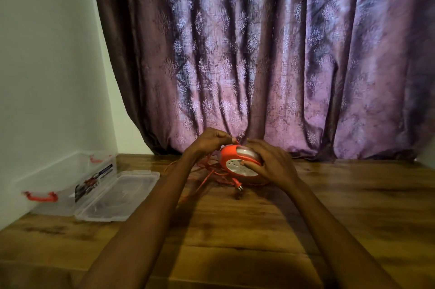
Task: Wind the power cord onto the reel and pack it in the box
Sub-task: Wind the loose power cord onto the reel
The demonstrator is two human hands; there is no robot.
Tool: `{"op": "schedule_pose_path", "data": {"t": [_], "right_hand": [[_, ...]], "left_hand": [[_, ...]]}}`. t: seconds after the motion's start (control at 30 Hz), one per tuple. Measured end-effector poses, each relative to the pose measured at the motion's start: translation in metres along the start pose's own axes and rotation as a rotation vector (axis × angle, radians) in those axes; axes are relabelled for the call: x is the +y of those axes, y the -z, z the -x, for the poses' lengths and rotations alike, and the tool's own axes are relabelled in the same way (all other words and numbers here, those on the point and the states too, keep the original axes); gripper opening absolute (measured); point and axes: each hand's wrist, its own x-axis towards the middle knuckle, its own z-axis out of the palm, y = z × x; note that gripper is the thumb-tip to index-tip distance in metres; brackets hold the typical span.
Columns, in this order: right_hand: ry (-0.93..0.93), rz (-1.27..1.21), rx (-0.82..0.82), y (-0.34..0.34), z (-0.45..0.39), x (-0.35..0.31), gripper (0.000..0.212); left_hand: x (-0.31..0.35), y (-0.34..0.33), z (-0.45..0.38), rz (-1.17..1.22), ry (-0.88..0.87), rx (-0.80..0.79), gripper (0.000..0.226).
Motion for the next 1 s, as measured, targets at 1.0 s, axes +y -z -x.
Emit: {"op": "schedule_pose_path", "data": {"t": [1.0], "right_hand": [[-0.303,-0.302,-0.176,-0.042,0.004,-0.029,0.059]], "left_hand": [[-0.046,0.007,0.041,-0.083,0.023,-0.108,0.048]]}}
